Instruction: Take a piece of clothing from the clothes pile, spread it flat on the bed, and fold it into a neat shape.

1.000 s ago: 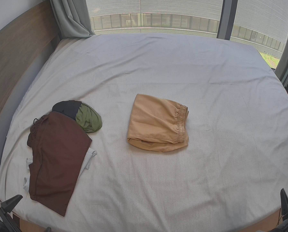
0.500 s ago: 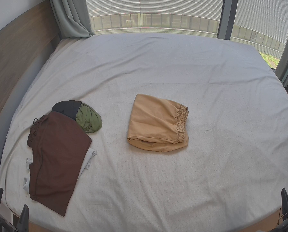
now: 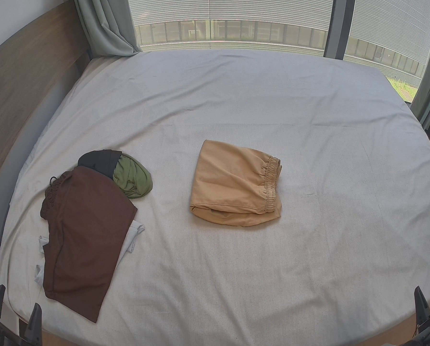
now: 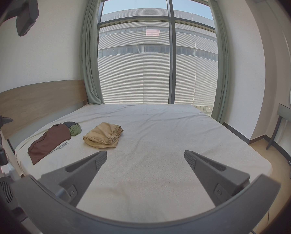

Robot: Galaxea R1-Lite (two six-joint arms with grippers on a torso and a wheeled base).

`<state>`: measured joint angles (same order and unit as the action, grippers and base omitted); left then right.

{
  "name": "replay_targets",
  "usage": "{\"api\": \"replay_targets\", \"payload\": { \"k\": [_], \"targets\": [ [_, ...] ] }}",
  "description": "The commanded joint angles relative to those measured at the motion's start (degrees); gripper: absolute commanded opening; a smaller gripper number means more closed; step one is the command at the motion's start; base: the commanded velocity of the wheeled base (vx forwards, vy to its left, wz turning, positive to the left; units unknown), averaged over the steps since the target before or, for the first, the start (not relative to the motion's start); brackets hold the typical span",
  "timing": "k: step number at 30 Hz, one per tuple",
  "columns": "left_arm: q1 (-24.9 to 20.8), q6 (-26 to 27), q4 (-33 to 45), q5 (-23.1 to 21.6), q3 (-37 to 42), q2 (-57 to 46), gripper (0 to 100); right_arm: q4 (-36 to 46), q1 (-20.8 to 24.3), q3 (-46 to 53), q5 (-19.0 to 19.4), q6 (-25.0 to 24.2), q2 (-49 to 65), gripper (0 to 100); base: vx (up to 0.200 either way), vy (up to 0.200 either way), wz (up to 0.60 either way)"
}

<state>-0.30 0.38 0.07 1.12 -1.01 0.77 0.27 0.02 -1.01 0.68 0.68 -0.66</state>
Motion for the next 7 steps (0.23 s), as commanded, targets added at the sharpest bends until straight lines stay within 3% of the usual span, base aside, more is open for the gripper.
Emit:
{"api": "replay_targets", "payload": {
  "k": [1, 7],
  "targets": [
    [-0.05, 0.85, 0.01, -0.07, 0.92, -0.77, 100, 0.26, -0.02, 0.84, 0.11, 0.11, 0.66, 100, 0.000, 0.000, 0.00],
    [-0.05, 0.76, 0.10, 0.02, 0.92, -0.77, 100, 0.00, -0.02, 0.84, 0.11, -0.07, 0.66, 100, 0.000, 0.000, 0.00]
  ]
}}
